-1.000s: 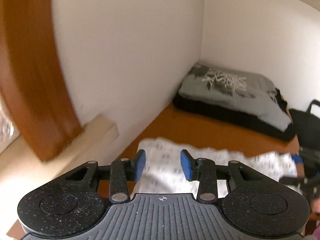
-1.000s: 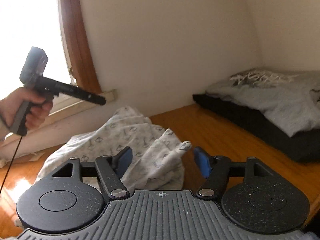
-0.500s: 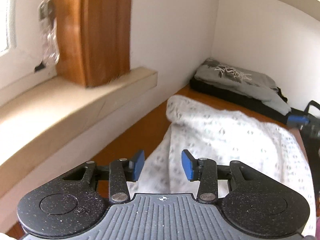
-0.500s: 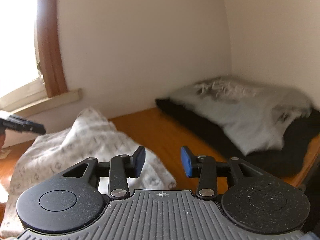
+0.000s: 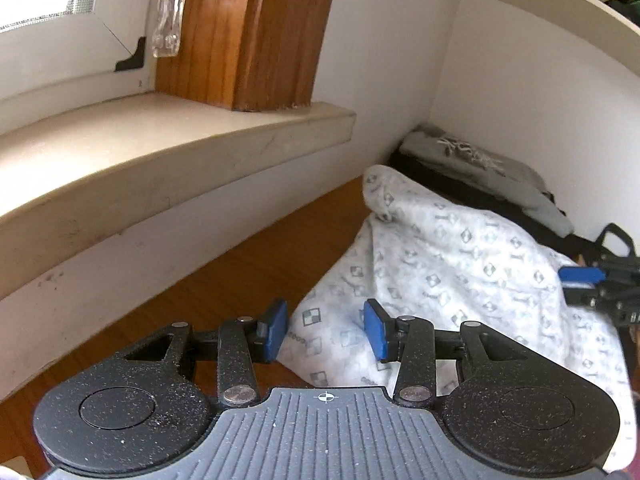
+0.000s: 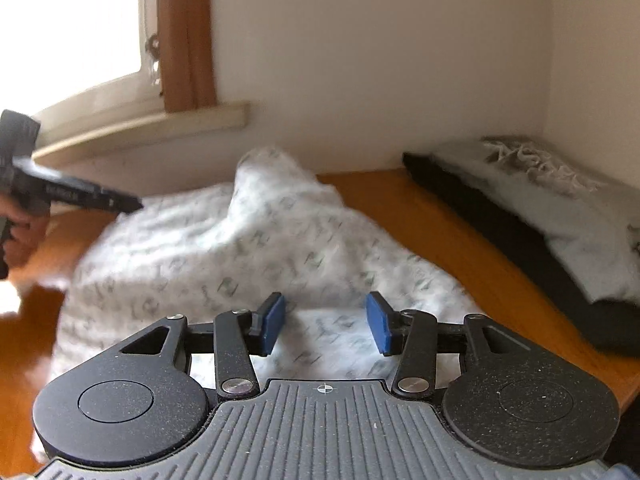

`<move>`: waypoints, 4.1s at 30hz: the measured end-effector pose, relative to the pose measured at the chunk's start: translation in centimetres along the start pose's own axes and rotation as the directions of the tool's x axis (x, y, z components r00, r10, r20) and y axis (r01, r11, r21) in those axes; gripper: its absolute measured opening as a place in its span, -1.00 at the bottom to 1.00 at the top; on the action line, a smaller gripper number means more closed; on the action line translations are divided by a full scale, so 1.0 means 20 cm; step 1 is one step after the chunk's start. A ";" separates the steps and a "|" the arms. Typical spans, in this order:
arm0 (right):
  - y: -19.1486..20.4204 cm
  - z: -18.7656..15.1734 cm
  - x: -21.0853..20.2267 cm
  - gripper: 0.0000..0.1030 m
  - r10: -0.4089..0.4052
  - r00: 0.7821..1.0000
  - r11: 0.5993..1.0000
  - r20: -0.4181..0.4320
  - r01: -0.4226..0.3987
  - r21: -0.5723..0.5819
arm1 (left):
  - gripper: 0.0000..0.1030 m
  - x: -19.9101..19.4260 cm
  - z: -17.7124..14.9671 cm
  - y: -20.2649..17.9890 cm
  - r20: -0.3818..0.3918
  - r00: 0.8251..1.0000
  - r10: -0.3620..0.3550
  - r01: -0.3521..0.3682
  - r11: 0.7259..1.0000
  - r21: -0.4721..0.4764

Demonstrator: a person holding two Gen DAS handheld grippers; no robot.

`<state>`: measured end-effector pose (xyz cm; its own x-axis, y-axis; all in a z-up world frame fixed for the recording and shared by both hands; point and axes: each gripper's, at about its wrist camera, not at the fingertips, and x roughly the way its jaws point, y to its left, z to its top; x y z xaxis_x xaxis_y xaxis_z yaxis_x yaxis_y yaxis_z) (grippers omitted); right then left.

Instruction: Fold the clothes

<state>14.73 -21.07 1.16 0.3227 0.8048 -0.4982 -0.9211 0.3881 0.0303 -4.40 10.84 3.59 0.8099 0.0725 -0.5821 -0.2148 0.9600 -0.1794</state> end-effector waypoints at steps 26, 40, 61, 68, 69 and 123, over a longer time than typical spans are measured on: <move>-0.01 0.62 0.74 -0.01 0.011 0.987 0.999 -0.158 -0.004 0.046 | -0.11 0.00 -0.03 -0.01 -0.016 1.000 -0.010 0.010 1.000 0.018; -0.31 0.15 0.25 0.41 0.070 0.984 0.979 -0.166 -0.036 0.198 | -0.07 0.03 -0.05 -0.01 -0.026 1.000 0.001 0.000 1.000 0.026; -0.32 0.21 0.16 -0.19 -0.056 0.995 0.981 -0.087 0.071 0.178 | -0.06 0.01 -0.06 -0.02 -0.025 1.000 0.007 -0.006 0.999 0.033; -0.12 0.38 0.46 0.10 0.166 0.981 0.975 -0.102 -0.148 0.163 | -0.06 0.01 -0.06 -0.02 -0.023 1.000 0.009 -0.008 0.999 0.038; -0.09 0.38 0.50 0.11 0.175 0.977 0.977 -0.122 -0.157 0.147 | -0.06 0.01 -0.06 -0.02 -0.023 1.000 0.008 -0.007 0.999 0.037; 0.52 0.02 -0.01 -0.07 0.134 0.991 0.983 -0.030 -0.136 -0.125 | -0.03 -0.03 -0.04 0.04 -0.015 1.000 0.009 -0.009 1.000 0.013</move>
<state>5.12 -16.91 1.93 0.1900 0.8355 -0.5155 -0.9764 0.2157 -0.0102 -5.45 11.30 3.14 0.7999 0.0769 -0.5952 -0.2147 0.9628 -0.1641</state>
